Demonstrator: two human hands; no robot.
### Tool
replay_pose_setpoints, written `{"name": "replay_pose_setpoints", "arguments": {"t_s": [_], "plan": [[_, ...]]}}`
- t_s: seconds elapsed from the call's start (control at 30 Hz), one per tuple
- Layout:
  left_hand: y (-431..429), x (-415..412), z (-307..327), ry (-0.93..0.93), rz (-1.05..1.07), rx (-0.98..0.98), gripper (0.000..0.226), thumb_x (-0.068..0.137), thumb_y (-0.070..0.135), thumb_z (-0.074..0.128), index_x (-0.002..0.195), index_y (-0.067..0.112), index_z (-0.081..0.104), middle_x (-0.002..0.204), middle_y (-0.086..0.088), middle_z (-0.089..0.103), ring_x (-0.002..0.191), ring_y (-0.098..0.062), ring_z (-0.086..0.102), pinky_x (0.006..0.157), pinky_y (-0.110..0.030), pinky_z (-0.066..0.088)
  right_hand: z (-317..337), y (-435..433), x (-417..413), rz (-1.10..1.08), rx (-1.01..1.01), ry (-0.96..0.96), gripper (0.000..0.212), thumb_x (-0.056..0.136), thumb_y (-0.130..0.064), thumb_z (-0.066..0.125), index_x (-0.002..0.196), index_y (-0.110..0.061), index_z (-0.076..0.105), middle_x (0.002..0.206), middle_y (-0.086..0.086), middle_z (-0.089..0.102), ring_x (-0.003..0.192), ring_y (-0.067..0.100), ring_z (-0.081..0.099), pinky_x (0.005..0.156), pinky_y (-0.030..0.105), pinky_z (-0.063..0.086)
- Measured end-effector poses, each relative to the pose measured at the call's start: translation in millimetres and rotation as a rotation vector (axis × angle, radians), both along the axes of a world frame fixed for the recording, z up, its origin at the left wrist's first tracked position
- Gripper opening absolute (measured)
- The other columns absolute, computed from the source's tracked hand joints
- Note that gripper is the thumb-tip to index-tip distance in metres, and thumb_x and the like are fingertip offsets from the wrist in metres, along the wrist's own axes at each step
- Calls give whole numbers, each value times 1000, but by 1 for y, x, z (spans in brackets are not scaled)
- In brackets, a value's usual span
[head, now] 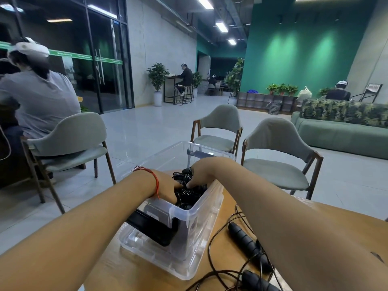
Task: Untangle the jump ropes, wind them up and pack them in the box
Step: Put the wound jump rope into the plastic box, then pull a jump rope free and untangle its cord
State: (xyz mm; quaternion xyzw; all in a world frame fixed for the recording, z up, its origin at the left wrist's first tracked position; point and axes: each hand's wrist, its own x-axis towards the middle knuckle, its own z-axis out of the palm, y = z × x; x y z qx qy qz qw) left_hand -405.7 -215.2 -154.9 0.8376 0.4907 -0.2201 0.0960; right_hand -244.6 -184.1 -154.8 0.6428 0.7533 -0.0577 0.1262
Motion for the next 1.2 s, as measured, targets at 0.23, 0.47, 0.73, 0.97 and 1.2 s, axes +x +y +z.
{"name": "replay_pose_setpoints", "arguments": {"t_s": [0.23, 0.47, 0.73, 0.97, 1.2], "plan": [[-1, -4, 3, -132, 41, 70, 43, 93, 17, 56, 136, 19, 61, 123, -6, 67, 108, -24, 63, 96, -38, 56, 8, -20, -1, 80, 80, -16, 30, 106, -26, 54, 128, -11, 68, 123, 7, 70, 104, 26, 62, 84, 35, 48], [-10, 9, 35, -141, 49, 164, 58, 82, 13, 55, 139, 16, 59, 133, -10, 66, 117, -29, 63, 99, -44, 57, 39, -44, 29, 60, 206, 71, 33, 102, -39, 58, 117, -14, 74, 119, 6, 72, 105, 30, 66, 92, 42, 56], [-45, 84, 51, -268, -84, 236, 39, 97, 26, 56, 136, 24, 60, 130, -4, 67, 113, -23, 61, 103, -40, 51, 71, -104, 98, -84, 288, 101, 39, 101, -46, 65, 124, -16, 72, 116, 2, 73, 105, 25, 66, 97, 44, 56], [-107, 149, 67, -219, -204, 246, 65, 96, 13, 53, 159, 26, 42, 161, -6, 47, 145, -27, 45, 118, -44, 42, 77, -186, 169, -192, 284, 75, 38, 101, -47, 67, 127, -20, 68, 116, -3, 69, 100, 21, 60, 88, 37, 49], [-158, 178, 59, -161, -301, 140, 66, 94, 13, 60, 157, 29, 45, 160, -1, 46, 144, -25, 44, 116, -43, 41, 55, -265, 209, -290, 223, 90, 35, 97, -49, 72, 121, -24, 71, 116, -3, 71, 102, 22, 63, 79, 32, 46]]}}
